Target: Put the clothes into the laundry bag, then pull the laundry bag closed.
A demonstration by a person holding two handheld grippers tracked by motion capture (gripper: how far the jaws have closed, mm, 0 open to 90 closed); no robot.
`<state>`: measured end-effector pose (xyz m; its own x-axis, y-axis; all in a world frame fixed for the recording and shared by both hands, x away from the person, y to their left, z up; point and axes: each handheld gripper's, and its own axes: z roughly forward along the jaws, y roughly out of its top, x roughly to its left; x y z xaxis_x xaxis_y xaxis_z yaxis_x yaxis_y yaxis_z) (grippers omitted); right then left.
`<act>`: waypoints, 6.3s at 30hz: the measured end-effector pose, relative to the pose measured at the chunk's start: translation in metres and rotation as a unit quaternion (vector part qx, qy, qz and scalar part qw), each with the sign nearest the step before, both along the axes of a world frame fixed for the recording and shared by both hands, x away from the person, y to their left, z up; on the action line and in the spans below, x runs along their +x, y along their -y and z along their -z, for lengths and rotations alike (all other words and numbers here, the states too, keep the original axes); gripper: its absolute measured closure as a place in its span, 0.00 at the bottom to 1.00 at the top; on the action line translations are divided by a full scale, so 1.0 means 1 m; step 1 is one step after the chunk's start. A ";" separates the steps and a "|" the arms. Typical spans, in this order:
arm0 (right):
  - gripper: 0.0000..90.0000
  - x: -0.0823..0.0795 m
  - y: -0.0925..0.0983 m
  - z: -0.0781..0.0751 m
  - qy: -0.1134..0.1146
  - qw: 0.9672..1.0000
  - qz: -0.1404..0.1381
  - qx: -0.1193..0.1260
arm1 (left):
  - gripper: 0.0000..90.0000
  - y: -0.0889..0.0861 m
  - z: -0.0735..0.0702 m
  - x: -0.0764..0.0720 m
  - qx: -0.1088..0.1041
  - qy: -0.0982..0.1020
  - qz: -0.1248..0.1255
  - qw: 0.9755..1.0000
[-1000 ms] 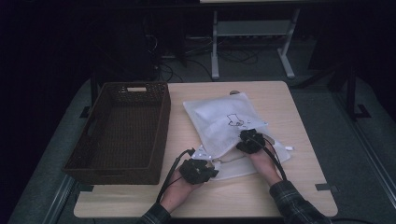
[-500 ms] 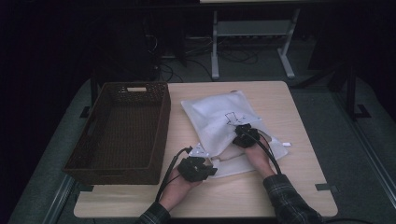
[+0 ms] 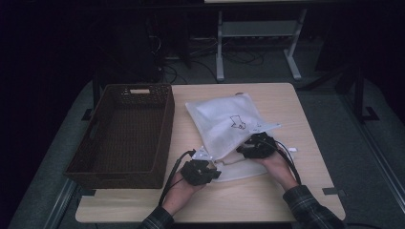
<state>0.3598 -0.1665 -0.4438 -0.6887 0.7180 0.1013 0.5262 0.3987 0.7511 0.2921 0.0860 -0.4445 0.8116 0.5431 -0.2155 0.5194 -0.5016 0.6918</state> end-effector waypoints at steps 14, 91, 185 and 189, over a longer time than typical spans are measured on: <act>0.50 -0.038 0.063 -0.018 0.004 1.000 0.017 0.005 | 0.95 -0.003 -0.001 0.001 0.000 0.001 -0.003 1.000; 0.55 -0.039 0.077 -0.047 0.039 0.996 -0.072 0.023 | 0.62 0.021 -0.044 0.036 0.004 0.106 0.004 0.994; 0.70 -0.010 -0.066 -0.020 -0.032 0.967 -0.251 0.015 | 0.33 -0.051 0.005 -0.030 0.010 0.048 -0.031 0.998; 0.71 -0.006 -0.076 -0.016 -0.033 0.965 -0.259 0.018 | 0.33 -0.051 0.005 -0.029 0.011 0.048 -0.030 0.998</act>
<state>0.3534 -0.0906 -0.4282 -0.9454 0.2748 0.1753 0.3105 0.5953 0.7411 0.2627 0.1373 -0.4495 0.7942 0.5945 -0.1257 0.4807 -0.4883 0.7284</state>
